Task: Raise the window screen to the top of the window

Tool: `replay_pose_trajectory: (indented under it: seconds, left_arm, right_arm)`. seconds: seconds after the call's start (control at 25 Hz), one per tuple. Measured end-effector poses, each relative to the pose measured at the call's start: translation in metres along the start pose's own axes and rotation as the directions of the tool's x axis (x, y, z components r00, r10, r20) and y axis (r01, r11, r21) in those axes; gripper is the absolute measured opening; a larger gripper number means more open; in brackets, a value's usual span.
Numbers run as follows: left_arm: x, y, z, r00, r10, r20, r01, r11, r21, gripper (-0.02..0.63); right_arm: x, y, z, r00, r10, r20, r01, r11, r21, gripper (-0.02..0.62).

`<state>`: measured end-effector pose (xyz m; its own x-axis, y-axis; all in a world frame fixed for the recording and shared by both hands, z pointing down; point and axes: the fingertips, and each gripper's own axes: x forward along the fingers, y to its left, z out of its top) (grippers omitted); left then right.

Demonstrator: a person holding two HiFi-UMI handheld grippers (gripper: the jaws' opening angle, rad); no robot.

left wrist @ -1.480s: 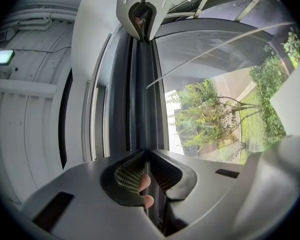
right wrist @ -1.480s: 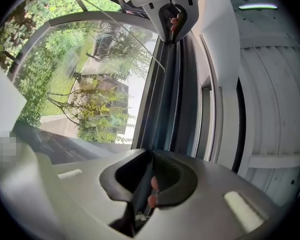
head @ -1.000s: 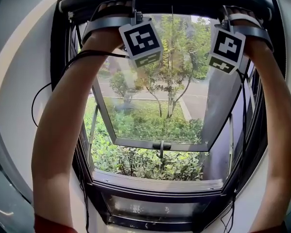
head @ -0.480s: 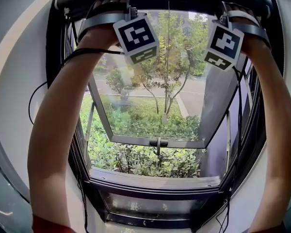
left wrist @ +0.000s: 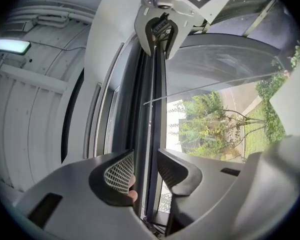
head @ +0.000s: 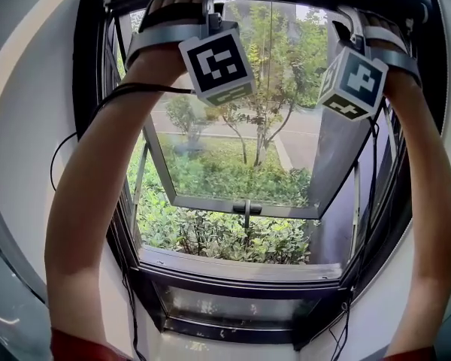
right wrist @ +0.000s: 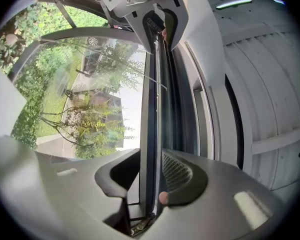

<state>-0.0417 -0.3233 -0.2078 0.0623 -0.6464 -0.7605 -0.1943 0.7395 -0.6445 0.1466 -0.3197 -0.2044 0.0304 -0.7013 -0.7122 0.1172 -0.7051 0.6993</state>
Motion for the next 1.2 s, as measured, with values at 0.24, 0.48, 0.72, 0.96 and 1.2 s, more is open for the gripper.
replay_pose_trajectory:
  seconds: [0.24, 0.48, 0.72, 0.96, 1.2]
  left_arm:
    - [-0.022, -0.007, -0.002, 0.999, -0.005, 0.043, 0.006, 1.0, -0.02, 0.14]
    - [-0.046, -0.027, -0.004, 0.996, -0.033, 0.077, 0.038, 0.997, -0.067, 0.141]
    - [-0.073, -0.05, -0.003, 0.993, -0.067, 0.096, 0.075, 0.994, -0.083, 0.144]
    - [-0.091, -0.077, -0.006, 0.988, -0.115, 0.108, 0.131, 0.979, -0.159, 0.145]
    - [-0.113, -0.104, -0.01, 0.981, -0.155, 0.115, 0.176, 0.963, -0.206, 0.146]
  right_arm:
    - [-0.017, 0.022, 0.01, 0.999, 0.006, 0.041, -0.008, 0.999, 0.042, 0.137]
    - [-0.039, 0.041, 0.015, 0.996, -0.003, 0.086, -0.005, 0.996, 0.092, 0.137]
    - [-0.061, 0.056, 0.022, 0.993, 0.007, 0.114, -0.022, 0.991, 0.131, 0.137]
    - [-0.081, 0.074, 0.028, 0.99, 0.026, 0.136, -0.048, 0.986, 0.162, 0.137]
    - [-0.104, 0.101, 0.026, 0.989, 0.055, 0.14, -0.083, 0.975, 0.204, 0.138]
